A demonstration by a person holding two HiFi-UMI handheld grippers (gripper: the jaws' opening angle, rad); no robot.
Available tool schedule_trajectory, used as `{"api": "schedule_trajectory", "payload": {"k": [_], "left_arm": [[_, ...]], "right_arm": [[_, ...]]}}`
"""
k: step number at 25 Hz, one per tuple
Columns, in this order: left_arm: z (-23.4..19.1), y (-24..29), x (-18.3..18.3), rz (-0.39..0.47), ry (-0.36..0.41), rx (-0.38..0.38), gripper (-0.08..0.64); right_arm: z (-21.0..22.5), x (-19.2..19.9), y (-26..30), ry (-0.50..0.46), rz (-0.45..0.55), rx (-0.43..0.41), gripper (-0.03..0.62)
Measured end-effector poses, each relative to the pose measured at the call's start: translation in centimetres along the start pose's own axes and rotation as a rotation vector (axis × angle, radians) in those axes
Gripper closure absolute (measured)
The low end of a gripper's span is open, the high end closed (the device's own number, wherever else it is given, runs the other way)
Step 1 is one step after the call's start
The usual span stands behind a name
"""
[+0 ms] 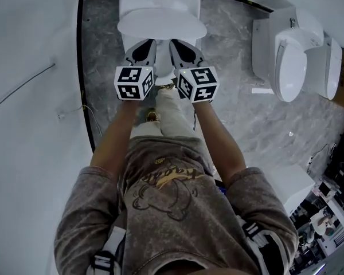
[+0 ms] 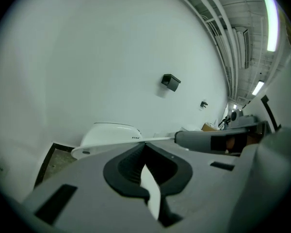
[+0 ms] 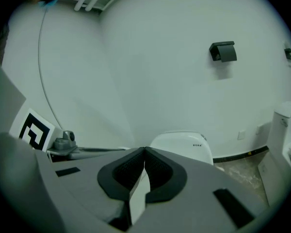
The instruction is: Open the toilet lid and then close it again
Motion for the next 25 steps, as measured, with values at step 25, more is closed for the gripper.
{"api": "schedule_trajectory", "payload": {"k": [25], "left_arm": [[-2.8, 12.5, -15.8, -0.104, -0.022, 0.011, 0.551]], "right_arm": [[10.6, -11.8, 10.8, -0.003, -0.062, 0.046, 0.565]]}}
Point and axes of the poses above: the fingertips, and each gripper's own axes: y forward along the fingers, z to its right, x out of its underside, the point moved 8 cm from there along -y, backward along the fingers, and after that the axes turned 12 degrees about -y, right-handed, at the moved point
